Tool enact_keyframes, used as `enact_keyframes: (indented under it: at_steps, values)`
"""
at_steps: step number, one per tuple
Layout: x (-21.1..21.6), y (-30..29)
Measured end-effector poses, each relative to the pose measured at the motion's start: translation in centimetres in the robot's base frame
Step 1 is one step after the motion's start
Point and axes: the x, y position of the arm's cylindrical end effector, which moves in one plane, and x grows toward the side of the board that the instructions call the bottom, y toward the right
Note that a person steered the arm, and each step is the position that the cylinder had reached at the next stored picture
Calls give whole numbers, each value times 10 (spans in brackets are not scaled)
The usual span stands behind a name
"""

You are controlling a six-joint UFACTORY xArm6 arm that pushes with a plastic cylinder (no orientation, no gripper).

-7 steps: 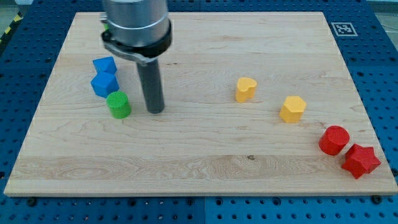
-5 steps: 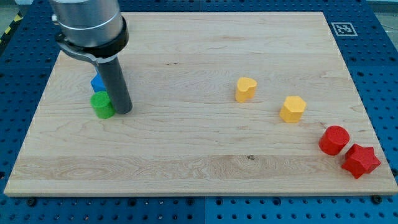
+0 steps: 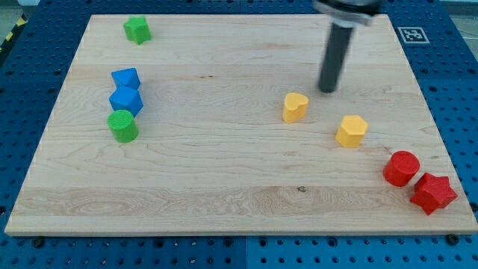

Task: Move the yellow heart into the right side of the green circle

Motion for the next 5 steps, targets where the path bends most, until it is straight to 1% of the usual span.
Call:
enact_keyframes:
  at_steps: [1,2,4,5]
  values:
    - [16,12]
    - [22,-31]
    - [53,-169]
    - [47,-162]
